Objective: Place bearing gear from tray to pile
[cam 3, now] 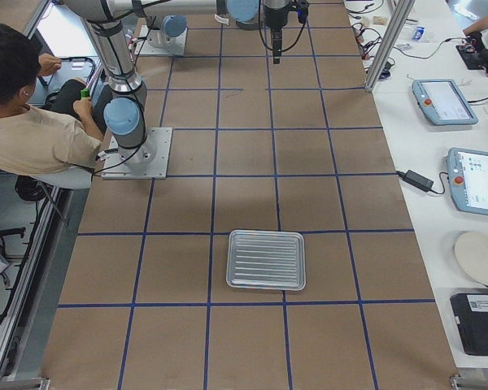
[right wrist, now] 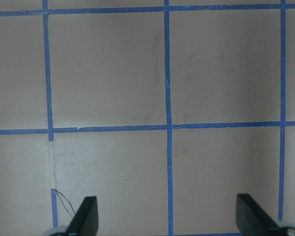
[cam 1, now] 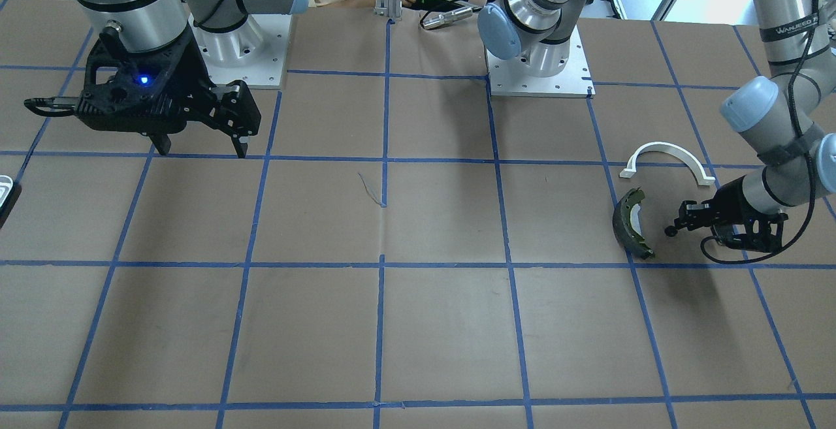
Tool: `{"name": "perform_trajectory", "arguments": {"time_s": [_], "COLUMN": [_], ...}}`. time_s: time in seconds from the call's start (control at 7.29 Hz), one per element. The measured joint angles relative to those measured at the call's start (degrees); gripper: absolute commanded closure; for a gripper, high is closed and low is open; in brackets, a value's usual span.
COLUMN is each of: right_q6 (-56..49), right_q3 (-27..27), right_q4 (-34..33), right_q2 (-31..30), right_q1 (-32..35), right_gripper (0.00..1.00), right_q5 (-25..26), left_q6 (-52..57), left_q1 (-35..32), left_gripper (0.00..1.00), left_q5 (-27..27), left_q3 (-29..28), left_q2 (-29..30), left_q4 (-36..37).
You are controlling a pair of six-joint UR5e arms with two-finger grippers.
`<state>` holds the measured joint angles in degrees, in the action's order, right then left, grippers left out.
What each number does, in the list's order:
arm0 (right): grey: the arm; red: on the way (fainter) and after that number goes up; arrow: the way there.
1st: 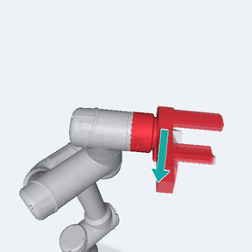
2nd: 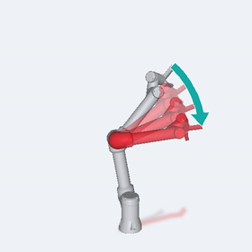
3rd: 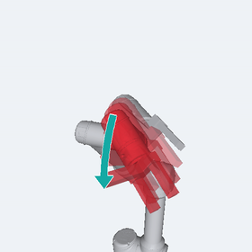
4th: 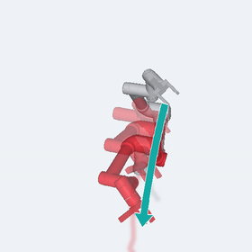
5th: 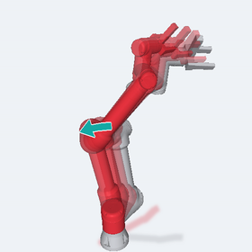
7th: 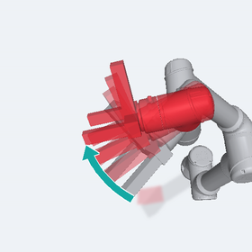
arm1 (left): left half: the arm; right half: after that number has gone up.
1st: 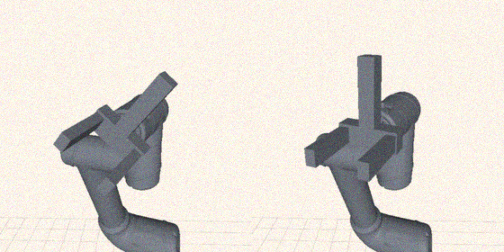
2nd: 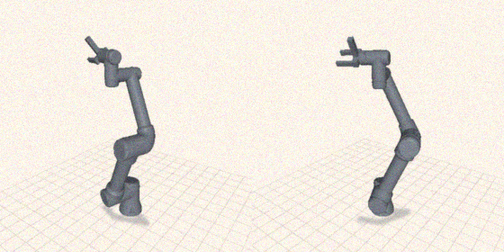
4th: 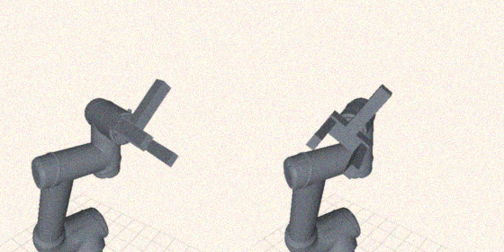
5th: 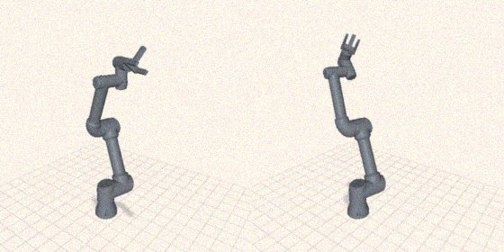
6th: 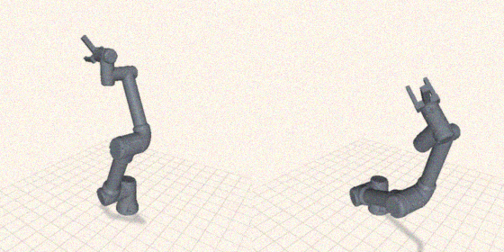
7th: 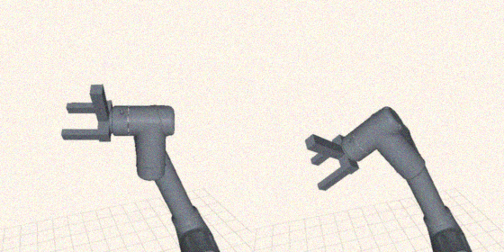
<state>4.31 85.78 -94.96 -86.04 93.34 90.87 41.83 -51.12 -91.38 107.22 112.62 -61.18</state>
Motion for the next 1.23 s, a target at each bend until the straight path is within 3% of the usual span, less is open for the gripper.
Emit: {"name": "perform_trajectory", "arguments": {"time_s": [0.55,0.69,0.82,0.96,1.23], "right_q6": [0.00,0.00,0.00,0.00,0.00], "right_q3": [0.00,0.02,0.06,0.07,0.14], "right_q4": [-0.12,-0.16,-0.24,-0.28,-0.30], "right_q2": [0.00,0.00,0.01,0.02,0.06], "right_q1": [0.00,0.00,0.00,0.00,-0.09], "right_gripper": [0.00,0.00,0.00,0.00,0.00], "right_q5": [-0.01,-0.05,-0.07,-0.08,-0.02], "left_q6": [0.13,0.06,0.03,0.01,-0.05], "left_q1": [0.29,0.32,0.32,0.32,0.32], "left_gripper": [1.00,0.94,0.34,0.00,0.00], "left_q5": [0.00,-0.02,-0.03,-0.05,-0.19], "left_q3": [0.12,0.15,0.17,0.20,0.22], "left_q2": [0.19,0.26,0.29,0.34,0.27], "left_q4": [1.25,1.74,1.93,1.99,1.93]}}
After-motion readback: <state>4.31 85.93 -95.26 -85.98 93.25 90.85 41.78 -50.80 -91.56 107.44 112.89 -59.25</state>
